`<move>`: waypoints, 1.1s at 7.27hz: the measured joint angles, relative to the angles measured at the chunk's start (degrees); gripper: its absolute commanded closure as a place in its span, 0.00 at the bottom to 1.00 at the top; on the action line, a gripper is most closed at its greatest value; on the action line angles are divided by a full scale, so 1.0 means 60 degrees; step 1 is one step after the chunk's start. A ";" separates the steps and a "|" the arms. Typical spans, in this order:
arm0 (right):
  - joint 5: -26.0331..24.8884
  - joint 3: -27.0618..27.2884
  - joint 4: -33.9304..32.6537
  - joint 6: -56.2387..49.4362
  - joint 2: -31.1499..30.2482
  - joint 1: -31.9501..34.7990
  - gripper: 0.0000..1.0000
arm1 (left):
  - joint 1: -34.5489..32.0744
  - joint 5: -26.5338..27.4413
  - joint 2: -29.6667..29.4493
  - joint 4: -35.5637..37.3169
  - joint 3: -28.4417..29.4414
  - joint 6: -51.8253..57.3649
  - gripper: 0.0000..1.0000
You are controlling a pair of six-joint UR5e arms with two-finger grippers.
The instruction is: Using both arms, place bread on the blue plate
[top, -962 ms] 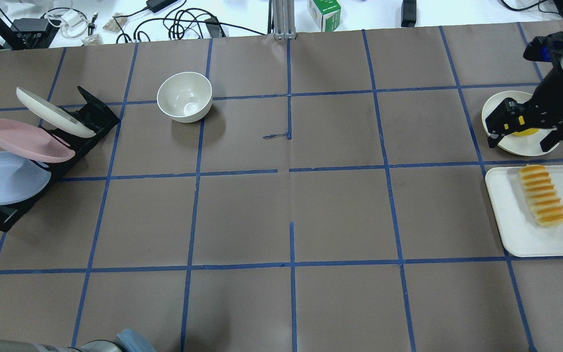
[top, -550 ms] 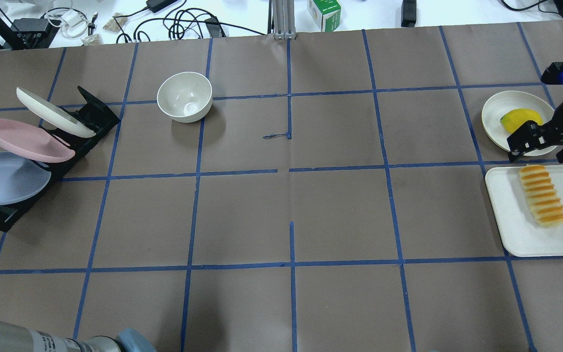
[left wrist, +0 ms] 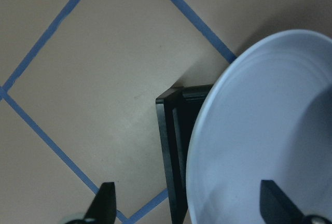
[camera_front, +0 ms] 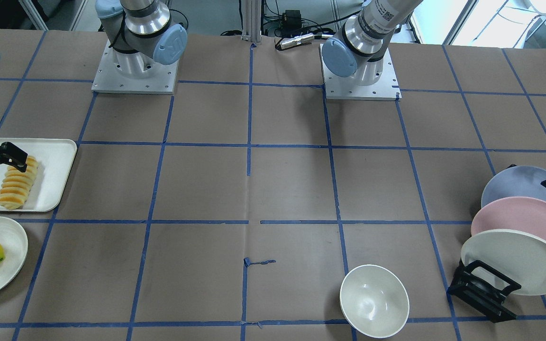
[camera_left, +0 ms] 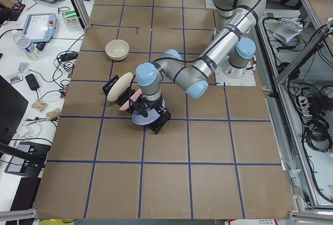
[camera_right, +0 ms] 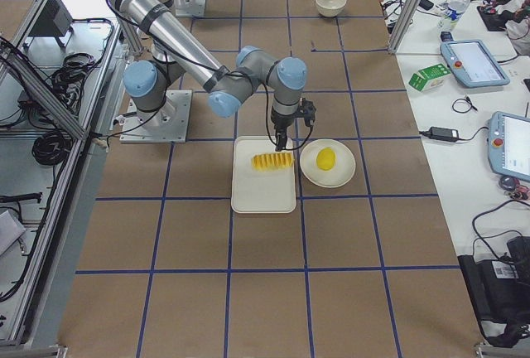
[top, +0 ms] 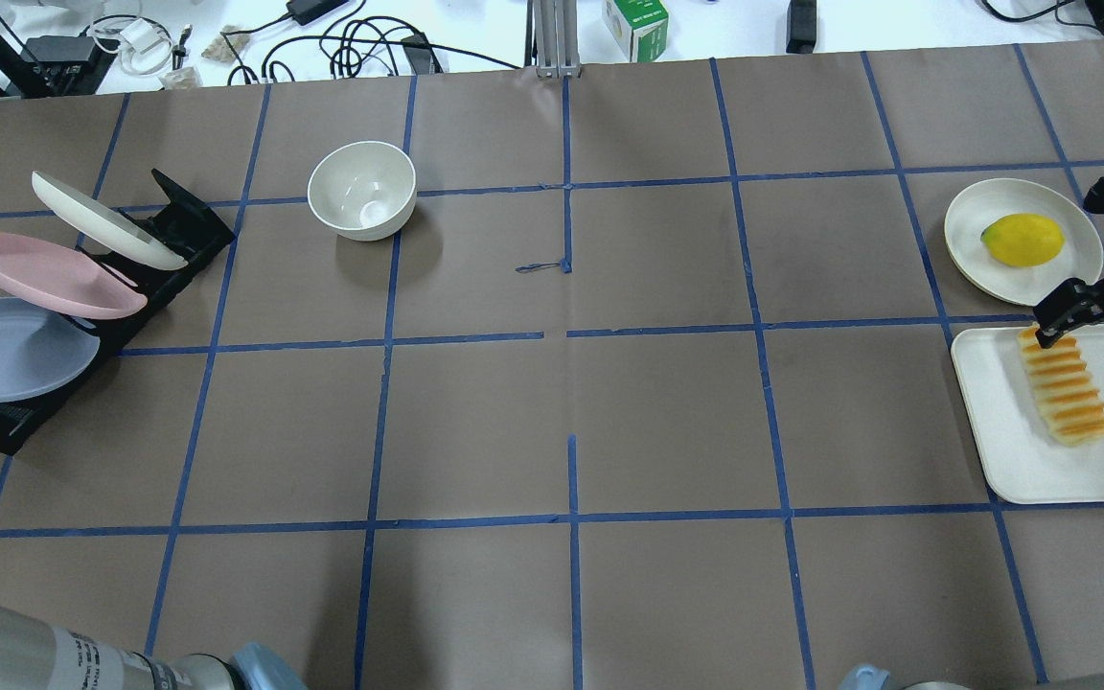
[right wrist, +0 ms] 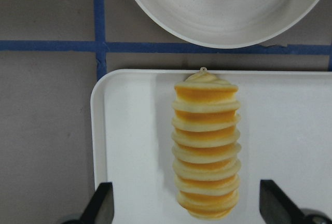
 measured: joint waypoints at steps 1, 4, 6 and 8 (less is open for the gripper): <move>-0.0001 0.0037 -0.0109 -0.0034 0.0303 -0.0142 0.00 | -0.0001 0.0068 -0.0053 0.0083 0.0001 -0.0011 0.83; -0.0078 0.0254 -0.0483 -0.0024 0.0856 -0.0252 0.00 | -0.0005 0.0084 -0.0077 0.0152 0.0035 -0.0059 1.00; -0.0389 0.0411 -0.0926 -0.0032 0.1175 -0.0264 0.00 | 0.0000 0.0049 0.0074 0.0155 0.0119 -0.0036 1.00; -0.0750 0.0461 -0.1204 -0.0030 0.1501 -0.0260 0.01 | 0.0005 0.0238 0.0311 0.0050 0.0191 0.0006 1.00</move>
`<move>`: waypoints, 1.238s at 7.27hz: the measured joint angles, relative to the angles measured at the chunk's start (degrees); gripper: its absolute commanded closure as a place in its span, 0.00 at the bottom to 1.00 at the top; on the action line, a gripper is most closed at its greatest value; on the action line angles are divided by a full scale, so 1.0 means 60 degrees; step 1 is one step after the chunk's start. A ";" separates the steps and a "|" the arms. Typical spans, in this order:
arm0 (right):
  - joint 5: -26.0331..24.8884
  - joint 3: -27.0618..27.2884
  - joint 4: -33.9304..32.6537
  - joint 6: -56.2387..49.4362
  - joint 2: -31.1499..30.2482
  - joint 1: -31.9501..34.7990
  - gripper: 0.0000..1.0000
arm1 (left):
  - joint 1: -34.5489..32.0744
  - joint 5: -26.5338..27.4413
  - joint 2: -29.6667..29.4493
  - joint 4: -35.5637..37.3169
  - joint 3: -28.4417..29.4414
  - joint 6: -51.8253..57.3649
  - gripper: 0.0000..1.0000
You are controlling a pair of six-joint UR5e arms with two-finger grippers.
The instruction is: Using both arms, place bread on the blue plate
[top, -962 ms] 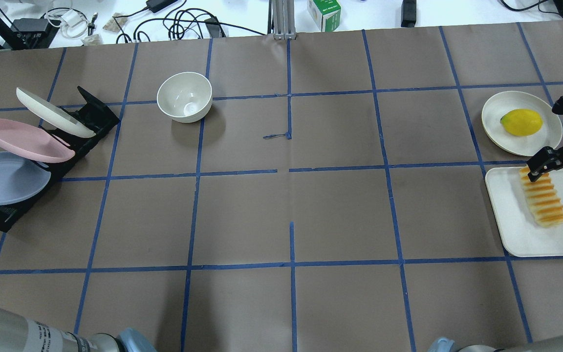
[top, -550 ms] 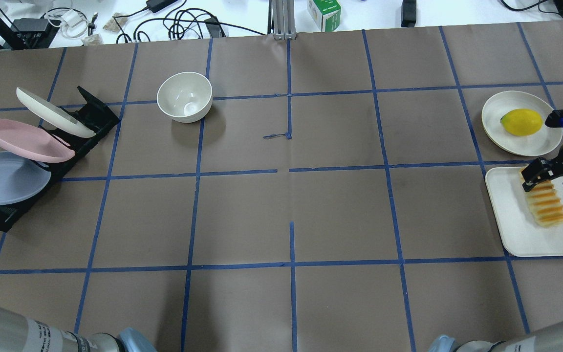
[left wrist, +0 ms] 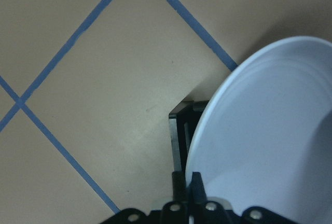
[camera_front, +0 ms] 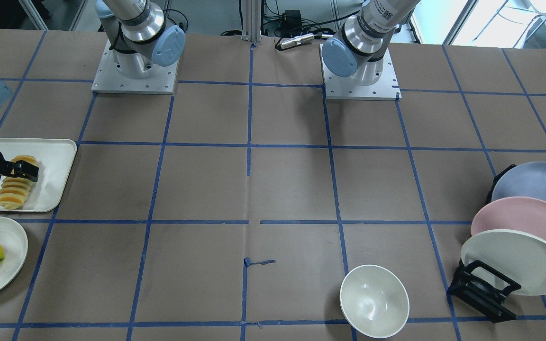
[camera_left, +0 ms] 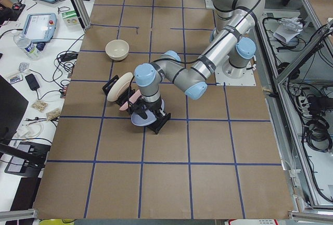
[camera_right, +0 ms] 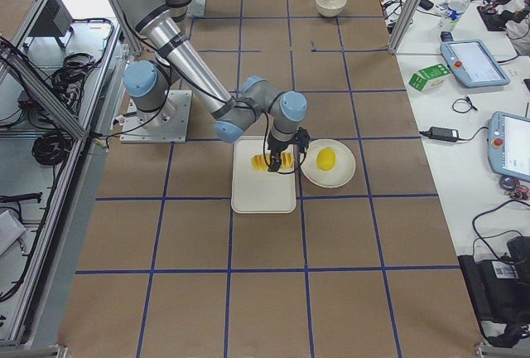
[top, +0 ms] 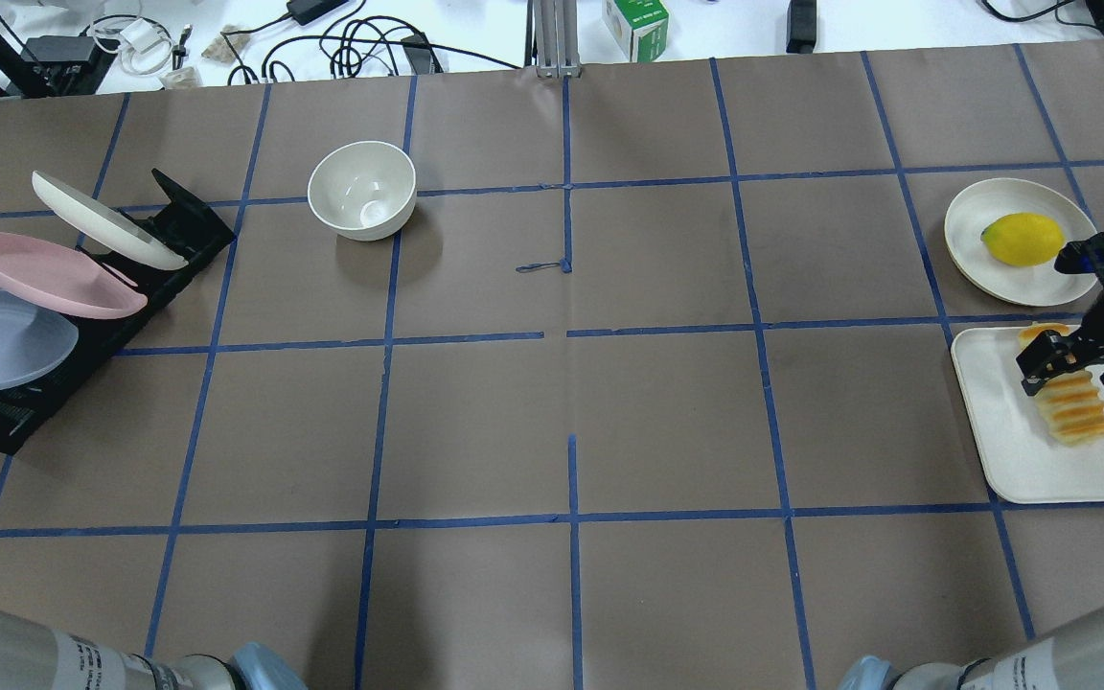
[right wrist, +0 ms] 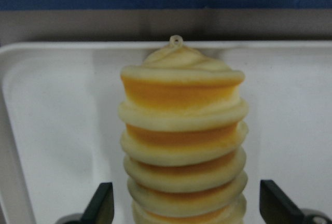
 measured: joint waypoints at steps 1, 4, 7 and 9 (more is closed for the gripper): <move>-0.0037 0.0034 -0.0037 0.0006 0.0114 0.0002 0.53 | -0.0005 0.0450 0.0172 -0.0262 0.0111 0.0122 1.00; -0.0046 -0.0041 -0.0114 0.0024 0.0129 -0.0001 1.00 | -0.0015 0.1801 0.0866 -0.2577 0.0629 0.0735 1.00; -0.0022 -0.0352 0.0305 -0.0018 -0.0382 0.0011 1.00 | -0.0166 0.1435 0.1510 -0.5760 0.0628 0.2458 1.00; 0.0089 -0.0598 0.1232 -0.0011 -0.1055 0.0124 1.00 | -0.0793 -0.0103 0.1503 -0.6216 0.0509 0.3485 1.00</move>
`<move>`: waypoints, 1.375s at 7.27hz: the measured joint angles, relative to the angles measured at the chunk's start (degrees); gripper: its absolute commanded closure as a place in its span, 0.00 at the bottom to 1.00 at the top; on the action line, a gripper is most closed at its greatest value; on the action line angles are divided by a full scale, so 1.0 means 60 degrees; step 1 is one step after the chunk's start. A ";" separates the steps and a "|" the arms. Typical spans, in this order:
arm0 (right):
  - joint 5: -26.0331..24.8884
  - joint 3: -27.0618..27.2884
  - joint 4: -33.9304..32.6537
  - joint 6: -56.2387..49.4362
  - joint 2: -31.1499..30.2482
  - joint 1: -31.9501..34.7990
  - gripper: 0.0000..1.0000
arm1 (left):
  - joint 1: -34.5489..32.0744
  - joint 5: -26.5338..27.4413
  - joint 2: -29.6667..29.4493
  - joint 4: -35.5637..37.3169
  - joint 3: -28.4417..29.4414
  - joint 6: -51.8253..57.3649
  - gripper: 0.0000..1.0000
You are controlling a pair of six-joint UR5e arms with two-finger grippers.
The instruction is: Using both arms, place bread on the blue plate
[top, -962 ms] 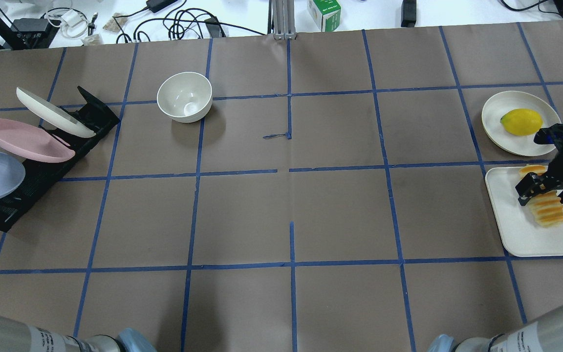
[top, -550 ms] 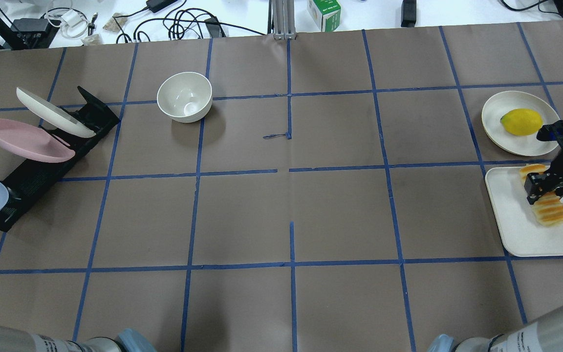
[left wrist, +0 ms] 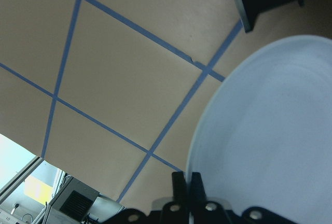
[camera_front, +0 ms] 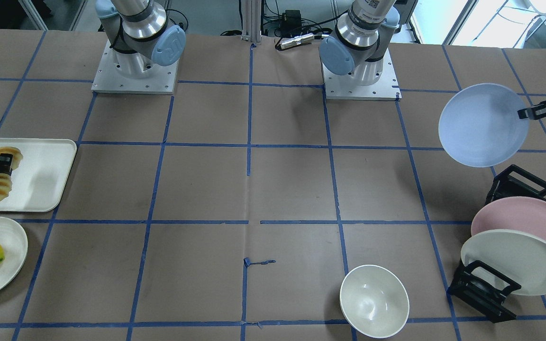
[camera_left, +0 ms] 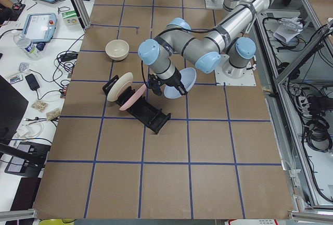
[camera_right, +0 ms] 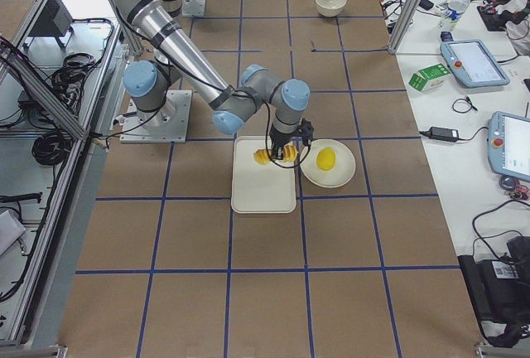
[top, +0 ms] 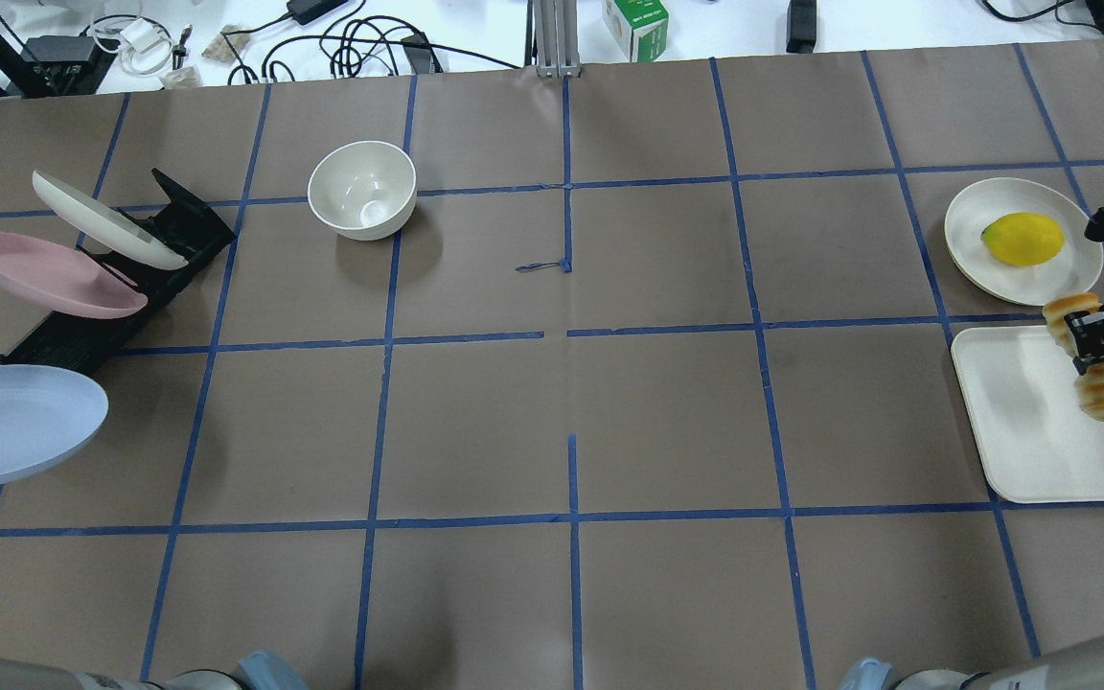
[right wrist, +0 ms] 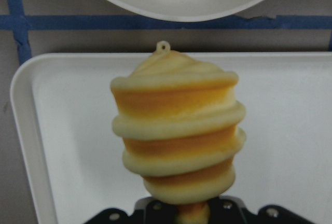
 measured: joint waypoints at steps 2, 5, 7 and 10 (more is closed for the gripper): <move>0.0209 -0.0416 0.1245 0.0110 -0.0694 0.0421 1.00 | -0.1627 -0.1954 -0.0077 0.0338 -0.0384 0.0134 1.00; 0.0481 -0.1295 0.2836 0.0317 -0.1139 0.1085 1.00 | -0.4174 -0.4367 -0.0122 0.3572 -0.2147 -0.2213 1.00; 0.0751 -0.1734 0.3513 0.0411 -0.1178 0.1310 1.00 | -0.5735 -0.5056 -0.0351 0.6472 -0.3127 -0.4576 1.00; 0.0861 -0.2178 0.3758 0.1965 -0.1136 0.2658 1.00 | -0.7514 -0.5391 -0.1146 0.9367 -0.3738 -0.6817 1.00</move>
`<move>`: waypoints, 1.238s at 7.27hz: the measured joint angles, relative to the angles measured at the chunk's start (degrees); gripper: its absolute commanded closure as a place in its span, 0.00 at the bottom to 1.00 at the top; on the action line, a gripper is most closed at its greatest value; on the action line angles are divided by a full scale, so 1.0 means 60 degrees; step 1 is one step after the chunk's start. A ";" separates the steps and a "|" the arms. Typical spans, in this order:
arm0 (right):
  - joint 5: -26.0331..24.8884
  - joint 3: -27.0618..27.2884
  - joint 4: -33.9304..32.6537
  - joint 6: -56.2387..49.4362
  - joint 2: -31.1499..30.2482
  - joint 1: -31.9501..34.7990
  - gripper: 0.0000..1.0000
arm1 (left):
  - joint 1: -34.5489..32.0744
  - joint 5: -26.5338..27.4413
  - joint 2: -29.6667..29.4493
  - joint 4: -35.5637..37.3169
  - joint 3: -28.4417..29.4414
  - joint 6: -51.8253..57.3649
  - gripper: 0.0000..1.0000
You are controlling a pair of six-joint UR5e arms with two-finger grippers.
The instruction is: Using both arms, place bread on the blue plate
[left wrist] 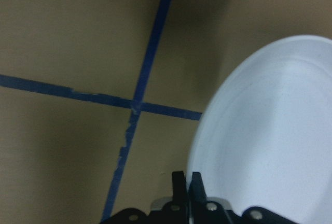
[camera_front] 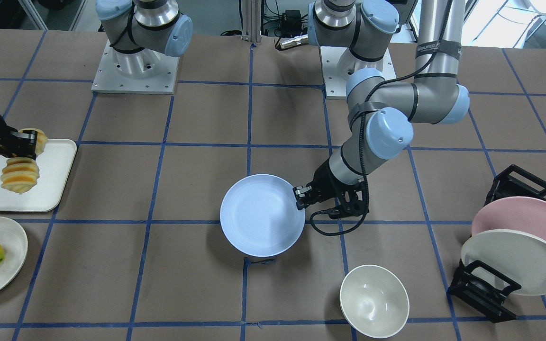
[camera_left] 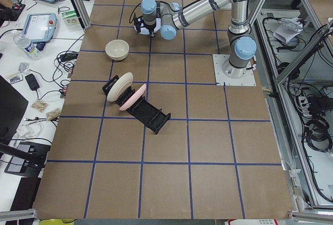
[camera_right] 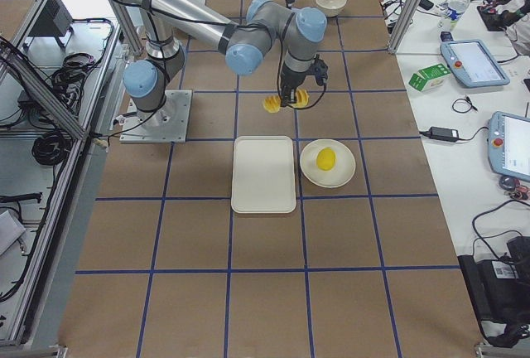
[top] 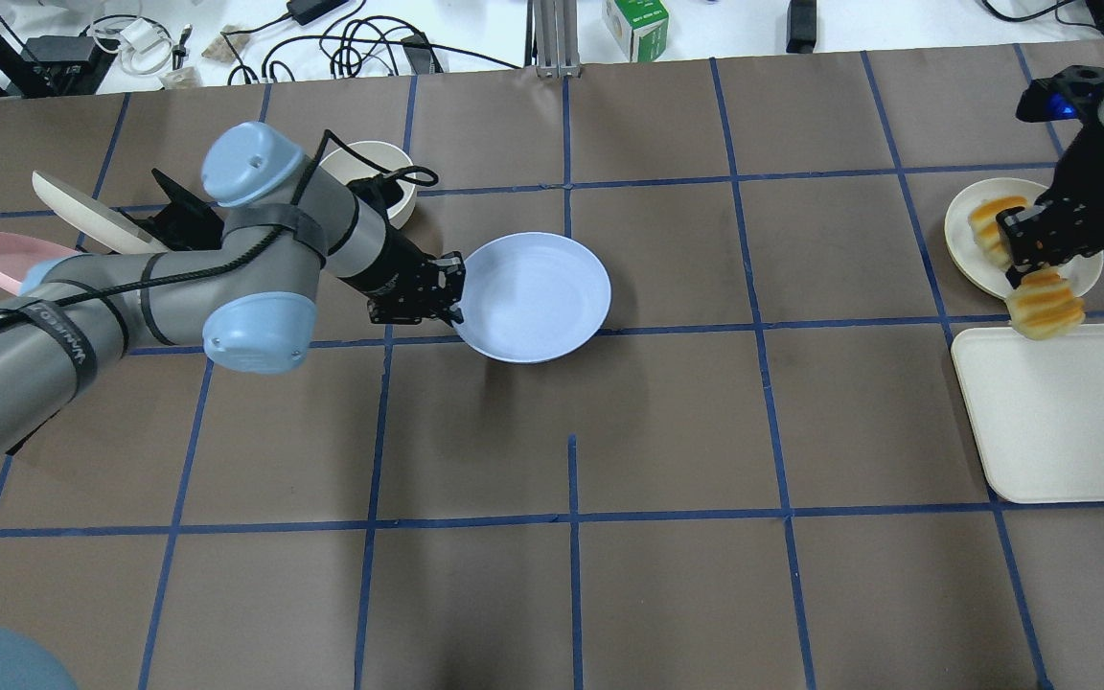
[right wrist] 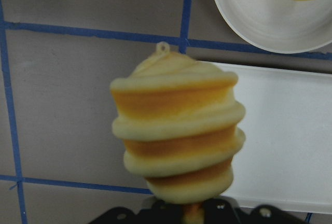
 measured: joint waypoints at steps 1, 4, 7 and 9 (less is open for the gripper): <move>0.0032 -0.0044 -0.0032 0.0883 0.0035 0.0684 1.00 | -0.0293 0.0195 -0.0206 0.0273 -0.0041 -0.0207 1.00; 0.0290 -0.0060 -0.0437 0.2964 0.0277 0.2688 1.00 | -0.0512 0.0561 -0.0504 0.0434 -0.0026 -0.0320 0.20; 0.0966 0.0005 -0.1170 0.5139 0.0684 0.4300 1.00 | -0.0310 0.0556 -0.0343 0.0353 0.0412 -0.0253 0.02; 0.1010 -0.0029 -0.1879 0.6206 0.1191 0.5236 1.00 | -0.0007 0.0560 0.0082 -0.1171 0.1602 -0.0006 0.00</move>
